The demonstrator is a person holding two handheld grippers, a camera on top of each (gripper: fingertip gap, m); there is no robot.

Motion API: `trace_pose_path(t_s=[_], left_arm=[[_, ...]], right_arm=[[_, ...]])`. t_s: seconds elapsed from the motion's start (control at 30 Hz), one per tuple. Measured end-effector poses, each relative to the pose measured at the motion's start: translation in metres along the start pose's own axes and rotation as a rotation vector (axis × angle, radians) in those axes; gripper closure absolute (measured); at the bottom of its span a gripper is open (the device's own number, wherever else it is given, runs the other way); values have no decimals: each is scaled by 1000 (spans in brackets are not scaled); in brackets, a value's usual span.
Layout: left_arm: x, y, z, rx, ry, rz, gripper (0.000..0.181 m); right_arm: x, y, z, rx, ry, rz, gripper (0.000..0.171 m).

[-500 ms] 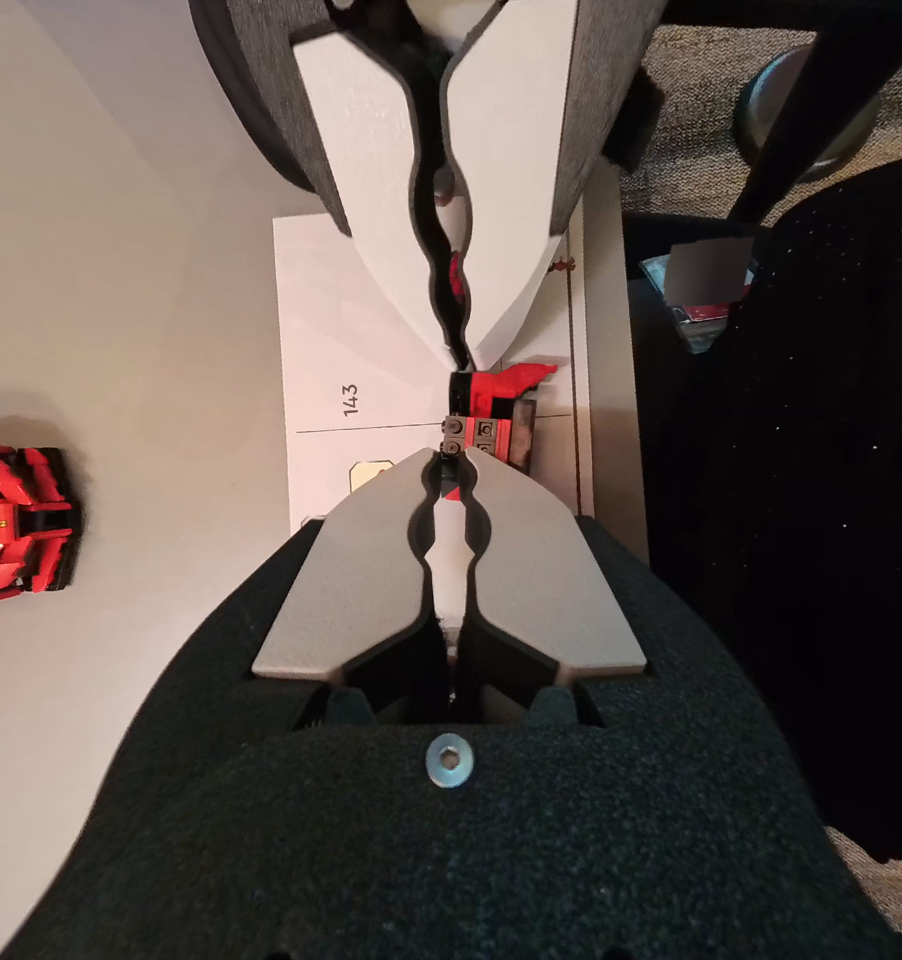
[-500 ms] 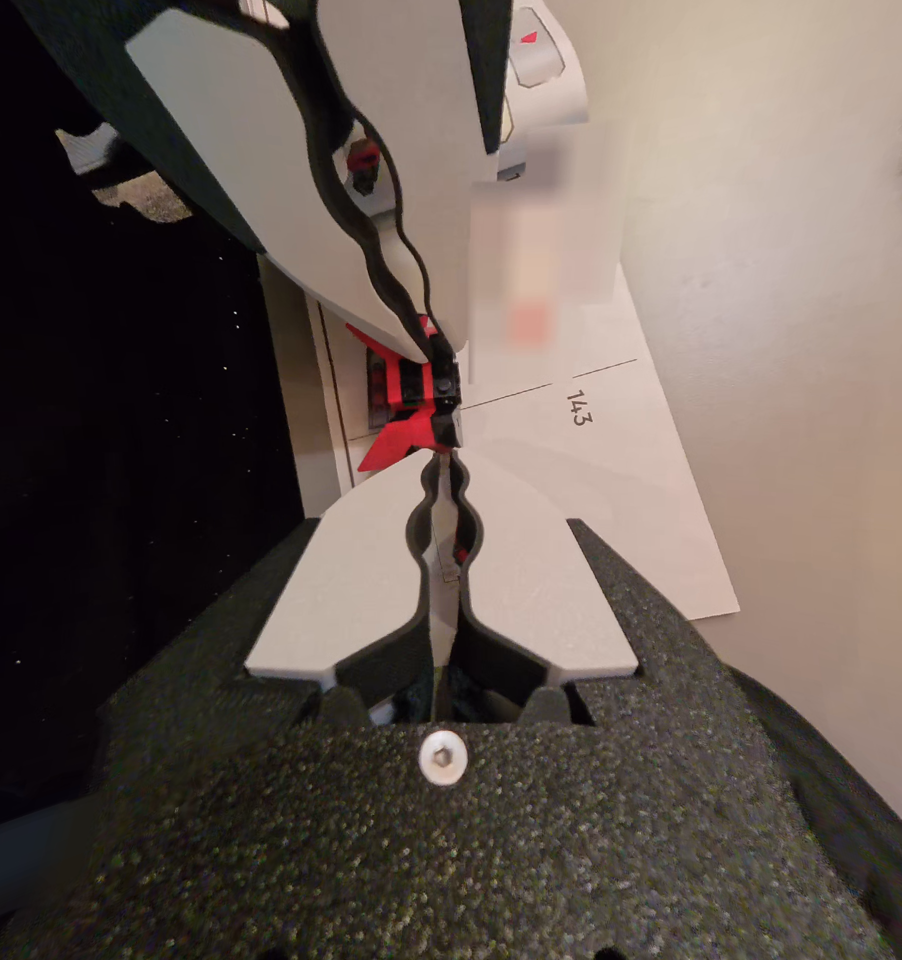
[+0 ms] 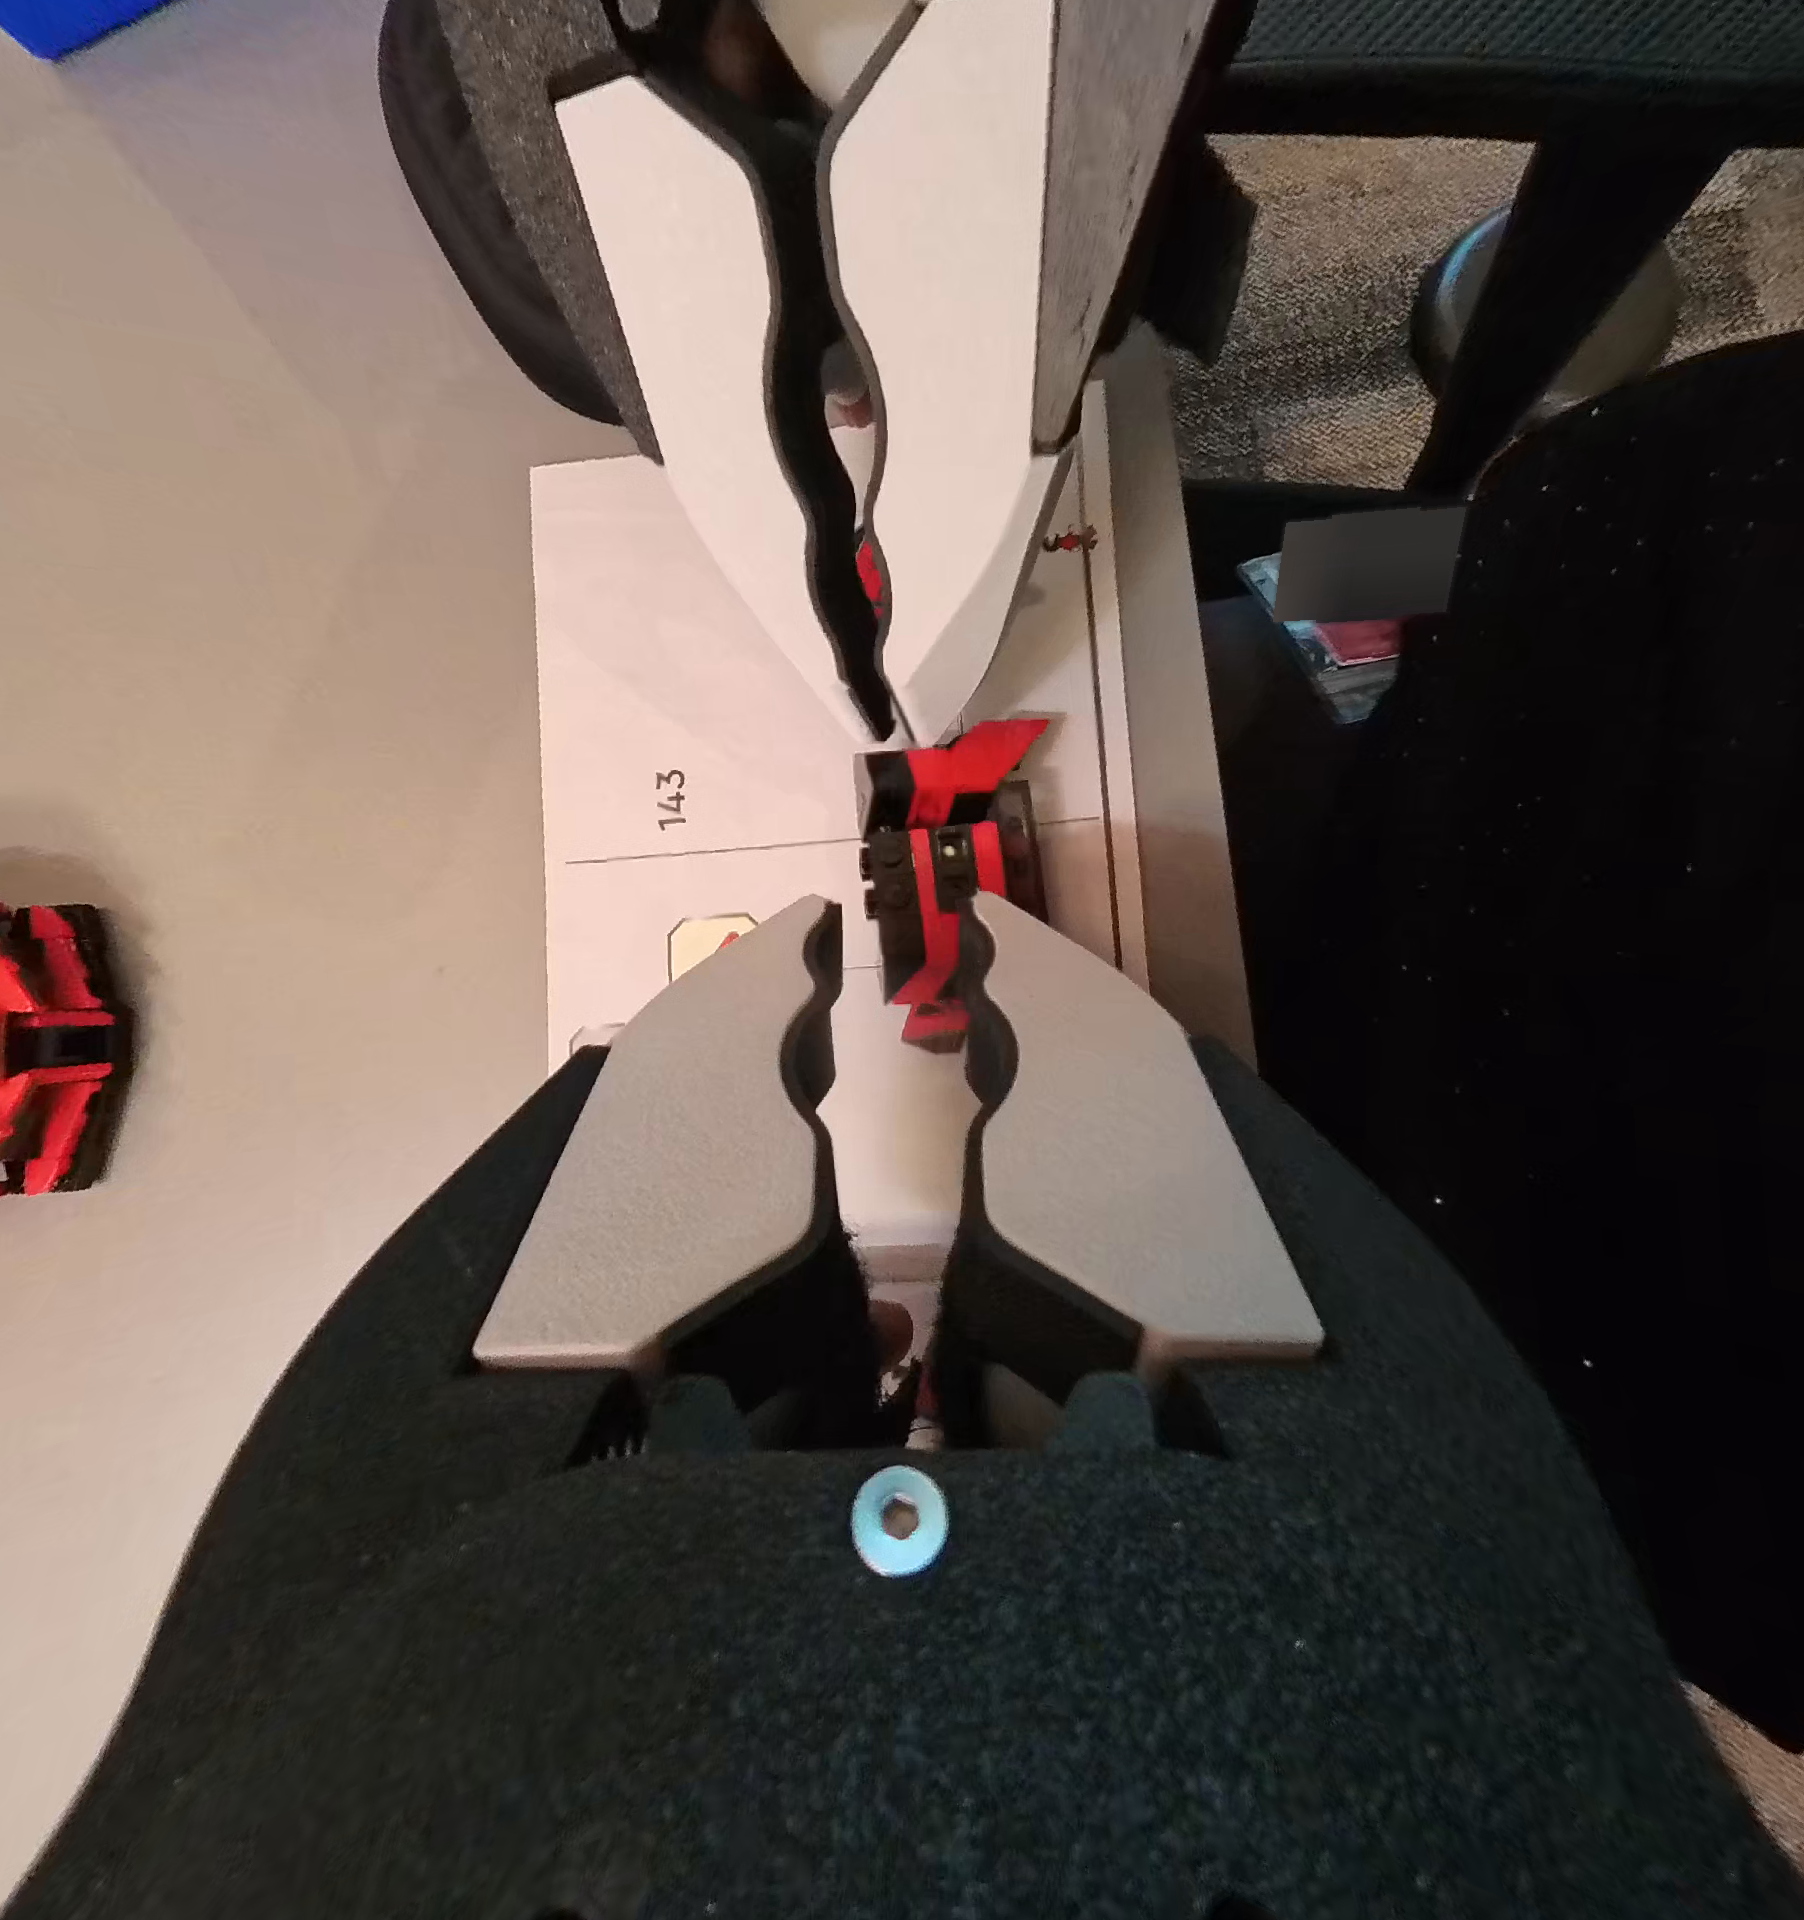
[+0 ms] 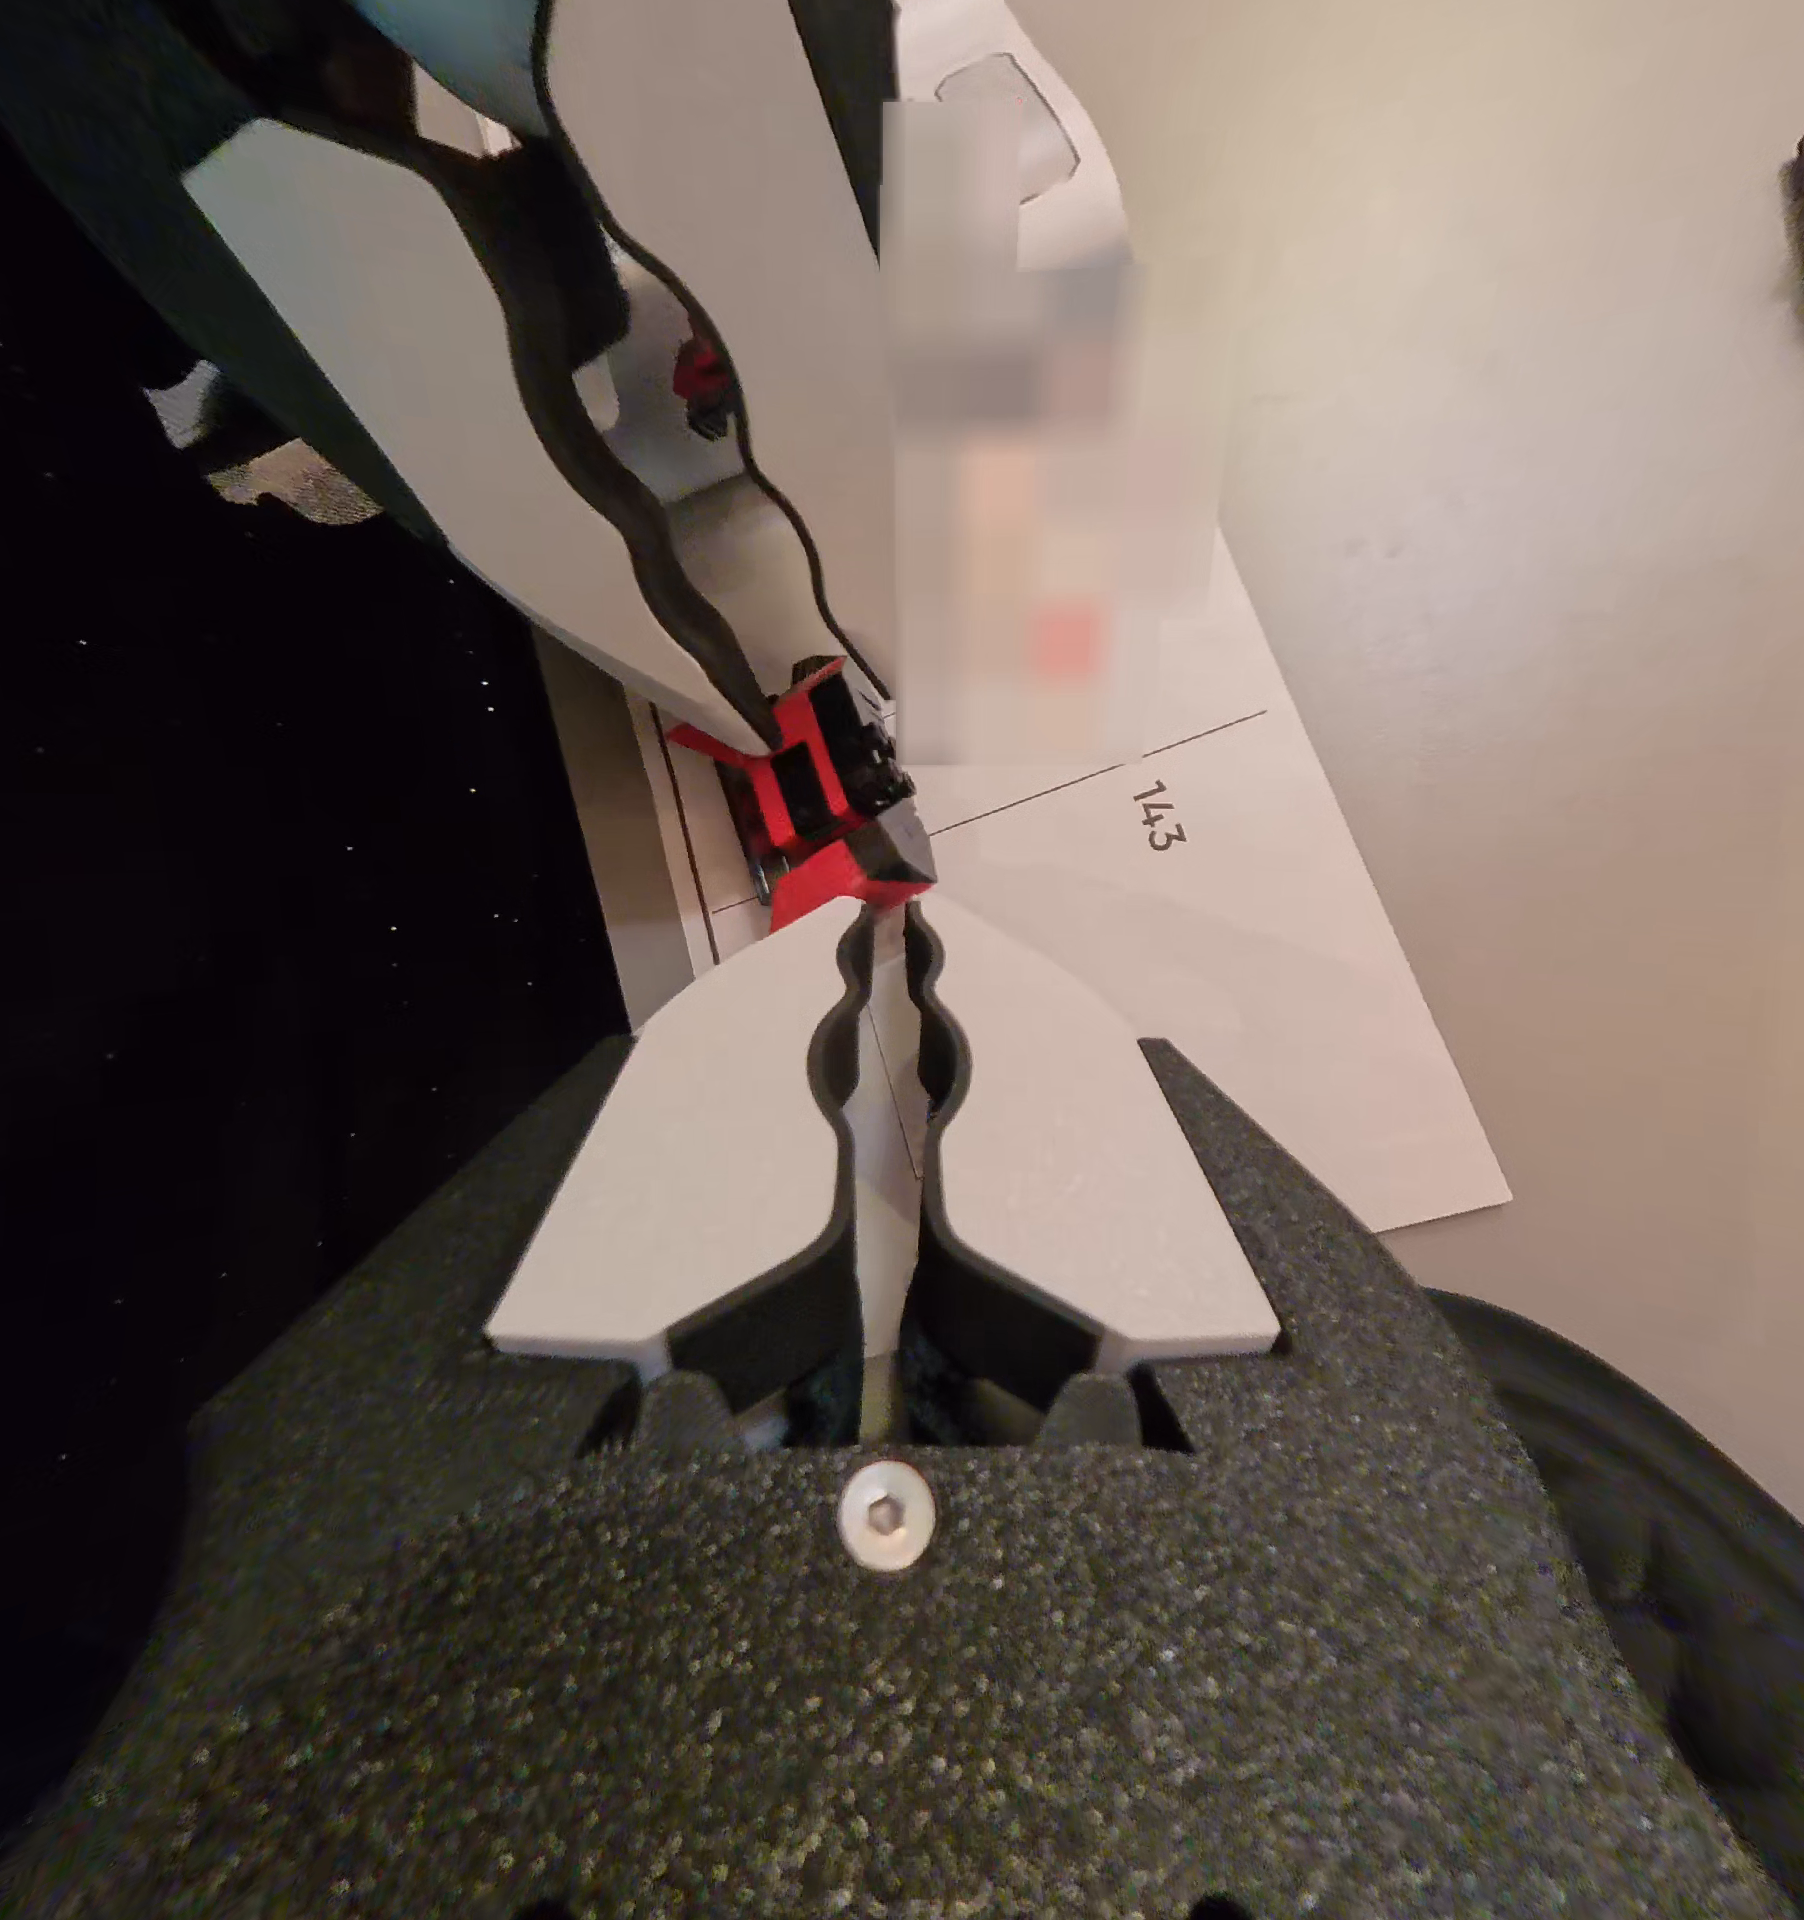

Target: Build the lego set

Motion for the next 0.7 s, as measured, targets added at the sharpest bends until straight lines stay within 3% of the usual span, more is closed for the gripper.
trace_pose_path(t_s=[0.7], left_arm=[[2,0,-3,-47,15,-21,161]], right_arm=[[11,-14,7,-2,-37,-21,167]])
Point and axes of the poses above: each gripper's, where its closed fingertips meet, x out along the fingers, y out of its underside, z = x × y across the jaws, the point moved 5 cm from there along -x, back along the fingers, and after that the axes turned 8 degrees about -z, right-handed, at the moved point
